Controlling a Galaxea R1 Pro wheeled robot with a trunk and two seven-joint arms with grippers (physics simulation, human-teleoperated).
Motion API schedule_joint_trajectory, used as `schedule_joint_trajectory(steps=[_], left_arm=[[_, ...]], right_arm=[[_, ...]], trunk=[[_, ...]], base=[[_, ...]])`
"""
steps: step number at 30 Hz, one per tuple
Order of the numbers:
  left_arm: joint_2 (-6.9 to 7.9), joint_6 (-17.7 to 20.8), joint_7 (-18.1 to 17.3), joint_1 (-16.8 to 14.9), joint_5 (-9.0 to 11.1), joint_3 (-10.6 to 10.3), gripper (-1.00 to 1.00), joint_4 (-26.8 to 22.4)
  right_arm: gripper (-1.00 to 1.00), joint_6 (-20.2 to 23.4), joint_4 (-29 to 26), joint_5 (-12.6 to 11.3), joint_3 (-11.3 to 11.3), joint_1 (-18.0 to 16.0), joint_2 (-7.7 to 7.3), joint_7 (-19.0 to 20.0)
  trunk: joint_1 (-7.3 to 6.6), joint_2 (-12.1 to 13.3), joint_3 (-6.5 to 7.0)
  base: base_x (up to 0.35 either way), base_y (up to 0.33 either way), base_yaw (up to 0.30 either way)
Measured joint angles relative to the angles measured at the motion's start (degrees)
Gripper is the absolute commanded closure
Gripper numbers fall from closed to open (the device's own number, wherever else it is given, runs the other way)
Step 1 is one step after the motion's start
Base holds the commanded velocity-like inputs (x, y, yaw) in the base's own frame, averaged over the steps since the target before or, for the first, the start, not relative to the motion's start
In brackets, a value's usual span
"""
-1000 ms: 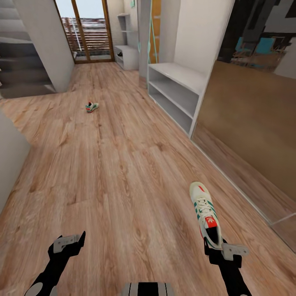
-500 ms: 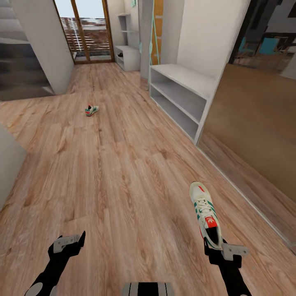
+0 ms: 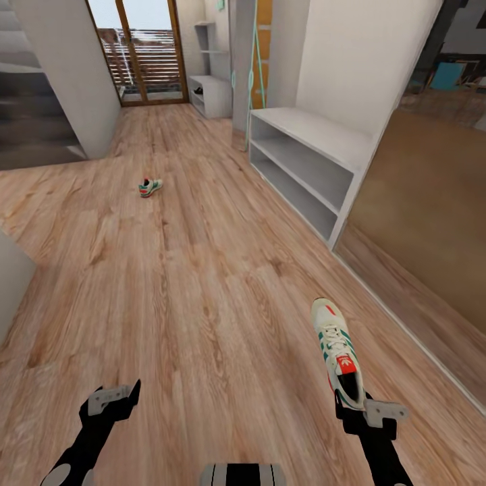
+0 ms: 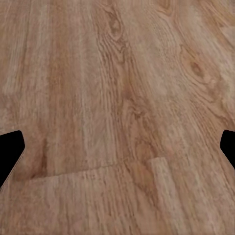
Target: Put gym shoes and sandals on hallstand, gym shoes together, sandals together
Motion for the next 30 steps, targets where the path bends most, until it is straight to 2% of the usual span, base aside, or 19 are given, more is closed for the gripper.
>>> schedule_joint_trajectory(steps=[30], left_arm=[[-0.03, 0.0, 0.0, 0.0, -0.2, -0.2, -1.0, 0.0]], right_arm=[[1.0, 0.0, 0.0, 0.0, 0.0, 0.0, 0.0, 0.0]], trunk=[[0.0, 0.0, 0.0]], base=[[0.325, 0.092, 0.0]])
